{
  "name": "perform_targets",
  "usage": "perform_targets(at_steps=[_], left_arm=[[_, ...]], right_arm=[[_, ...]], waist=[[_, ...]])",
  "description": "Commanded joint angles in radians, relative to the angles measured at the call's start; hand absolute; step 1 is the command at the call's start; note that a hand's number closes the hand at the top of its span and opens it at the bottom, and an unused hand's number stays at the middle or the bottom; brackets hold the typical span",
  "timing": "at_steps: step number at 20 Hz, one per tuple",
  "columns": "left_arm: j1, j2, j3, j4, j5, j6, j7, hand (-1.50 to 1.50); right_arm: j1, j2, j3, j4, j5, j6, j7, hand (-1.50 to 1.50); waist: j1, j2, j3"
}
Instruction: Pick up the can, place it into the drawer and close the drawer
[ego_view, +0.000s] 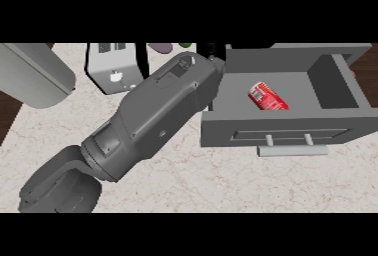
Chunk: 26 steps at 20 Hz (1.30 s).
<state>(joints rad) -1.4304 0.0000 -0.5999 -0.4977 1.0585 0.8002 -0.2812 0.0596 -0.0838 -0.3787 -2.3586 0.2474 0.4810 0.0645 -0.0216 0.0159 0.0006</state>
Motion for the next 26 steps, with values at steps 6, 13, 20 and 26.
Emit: perform_targets(at_steps=[6, 13, 20, 26], left_arm=[[-0.016, 0.039, 0.007, -0.018, -0.019, -0.022, 0.074, -1.50], [0.032, 0.056, 0.015, -0.060, -0.067, 0.015, 0.084, -1.50], [0.107, 0.114, -0.021, -0.175, -0.106, 0.045, 0.149, -1.50], [0.159, 0.224, -0.011, -0.266, -0.144, 0.045, 0.216, -1.50]], right_arm=[[-0.219, 0.012, 0.268, 0.245, 0.462, -0.173, -0.050, -1.50], [-0.348, -0.018, 0.352, 0.523, 0.651, -0.305, -0.140, -1.50], [-0.468, -0.072, 0.421, 0.803, 0.828, -0.375, -0.171, -1.50], [-0.598, -0.036, 0.416, 1.052, 0.916, -0.505, -0.156, -1.50]], waist=[[0.047, -0.007, -0.001], [0.043, -0.012, -0.001], [0.065, -0.018, -0.001], [0.051, -0.016, 0.000]])
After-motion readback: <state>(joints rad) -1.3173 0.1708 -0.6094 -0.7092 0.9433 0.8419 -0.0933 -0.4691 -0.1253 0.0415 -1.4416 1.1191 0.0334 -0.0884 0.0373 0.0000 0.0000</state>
